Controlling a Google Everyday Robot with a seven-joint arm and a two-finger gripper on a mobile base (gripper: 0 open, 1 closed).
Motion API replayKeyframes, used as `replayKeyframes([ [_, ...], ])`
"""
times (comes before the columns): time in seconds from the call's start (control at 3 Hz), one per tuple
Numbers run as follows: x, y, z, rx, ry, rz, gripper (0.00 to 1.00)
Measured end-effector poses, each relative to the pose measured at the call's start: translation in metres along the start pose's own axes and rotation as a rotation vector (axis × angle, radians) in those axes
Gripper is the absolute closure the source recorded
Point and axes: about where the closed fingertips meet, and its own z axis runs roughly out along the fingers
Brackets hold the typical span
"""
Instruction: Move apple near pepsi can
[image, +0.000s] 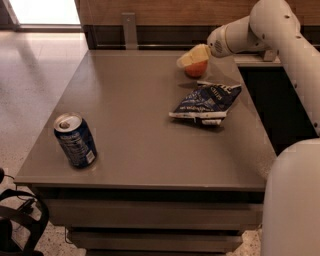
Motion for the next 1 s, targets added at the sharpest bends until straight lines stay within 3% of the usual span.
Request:
replayKeyframes([
  [0.67,0.036,-0.008,0.032,-0.016,-0.032,0.047,0.0],
  [1.0,0.048,-0.004,0.043,-0.033,-0.048,0.071,0.11],
])
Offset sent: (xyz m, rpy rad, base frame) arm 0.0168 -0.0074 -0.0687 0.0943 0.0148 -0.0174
